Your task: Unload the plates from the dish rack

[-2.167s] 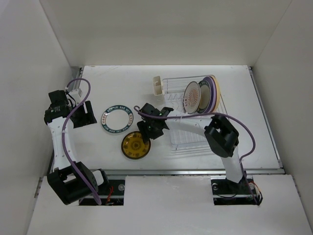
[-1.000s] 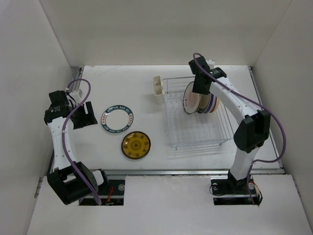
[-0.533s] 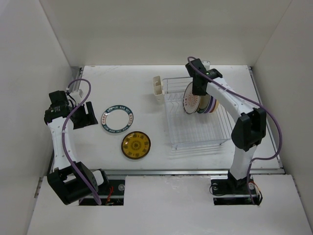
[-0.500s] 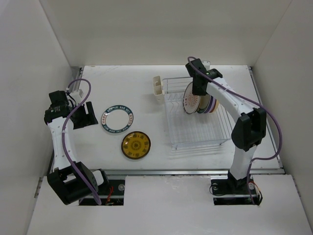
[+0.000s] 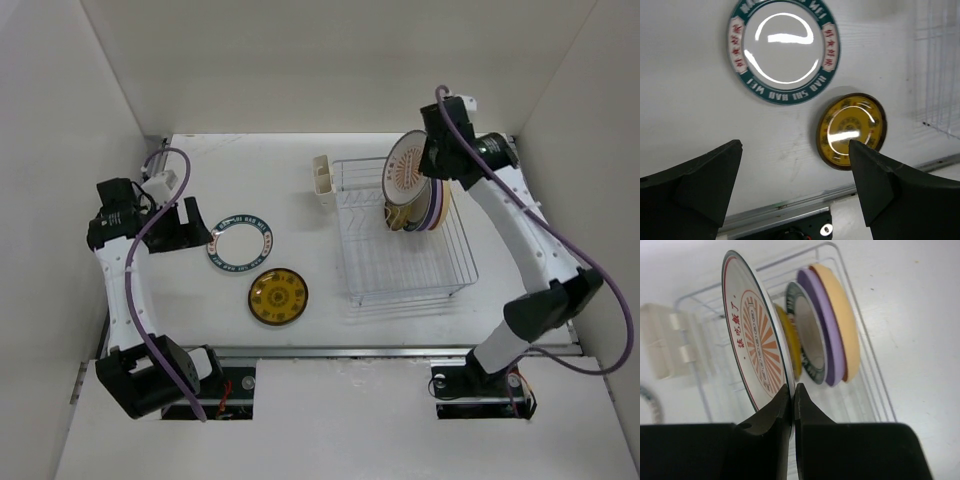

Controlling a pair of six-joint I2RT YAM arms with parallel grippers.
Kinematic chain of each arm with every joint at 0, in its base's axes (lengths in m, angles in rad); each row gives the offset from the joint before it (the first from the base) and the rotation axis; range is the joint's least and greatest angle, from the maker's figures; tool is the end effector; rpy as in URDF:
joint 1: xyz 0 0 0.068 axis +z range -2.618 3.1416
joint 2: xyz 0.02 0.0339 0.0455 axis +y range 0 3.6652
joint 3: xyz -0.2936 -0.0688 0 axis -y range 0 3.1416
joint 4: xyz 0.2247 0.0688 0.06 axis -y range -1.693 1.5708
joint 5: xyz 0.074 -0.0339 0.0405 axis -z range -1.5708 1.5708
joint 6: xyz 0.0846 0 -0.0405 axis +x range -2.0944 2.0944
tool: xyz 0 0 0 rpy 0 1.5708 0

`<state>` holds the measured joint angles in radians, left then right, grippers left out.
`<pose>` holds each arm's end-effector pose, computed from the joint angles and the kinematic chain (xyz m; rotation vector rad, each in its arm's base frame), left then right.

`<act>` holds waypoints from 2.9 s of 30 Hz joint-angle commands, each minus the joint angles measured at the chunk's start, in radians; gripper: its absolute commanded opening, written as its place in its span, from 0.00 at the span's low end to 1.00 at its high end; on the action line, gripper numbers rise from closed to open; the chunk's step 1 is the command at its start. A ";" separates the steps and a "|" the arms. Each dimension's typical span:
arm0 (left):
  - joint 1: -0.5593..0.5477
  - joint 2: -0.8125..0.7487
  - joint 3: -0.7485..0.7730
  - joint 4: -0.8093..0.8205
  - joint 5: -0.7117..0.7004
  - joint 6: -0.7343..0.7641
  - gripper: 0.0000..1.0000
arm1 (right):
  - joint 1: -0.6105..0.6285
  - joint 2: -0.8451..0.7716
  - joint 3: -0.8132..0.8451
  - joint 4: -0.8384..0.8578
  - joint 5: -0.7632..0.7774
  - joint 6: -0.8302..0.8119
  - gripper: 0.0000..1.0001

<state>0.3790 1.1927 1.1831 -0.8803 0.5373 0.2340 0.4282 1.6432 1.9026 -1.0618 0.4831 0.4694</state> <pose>0.2290 0.0446 0.3302 0.0576 2.3283 -0.3607 0.3316 0.1081 0.4149 0.2706 2.2470 -0.1048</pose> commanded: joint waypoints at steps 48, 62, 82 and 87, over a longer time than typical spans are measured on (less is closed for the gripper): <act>0.041 0.370 0.170 -0.232 0.567 0.248 0.00 | 0.285 0.261 -0.085 0.623 -0.735 0.118 0.65; 0.104 0.671 0.259 -0.132 0.397 0.136 0.00 | 0.253 -0.016 -0.063 0.327 -0.320 0.052 0.81; -0.066 0.684 0.288 0.007 0.000 0.039 0.94 | 0.122 -0.056 -0.201 0.108 -0.055 0.127 0.84; -0.123 0.625 0.276 0.007 -0.068 0.083 1.00 | 0.061 0.039 -0.140 0.042 0.052 0.127 0.84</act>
<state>0.2985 1.9129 1.4467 -0.8536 0.5270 0.2893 0.5114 1.6333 1.7123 -0.9585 0.4267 0.5808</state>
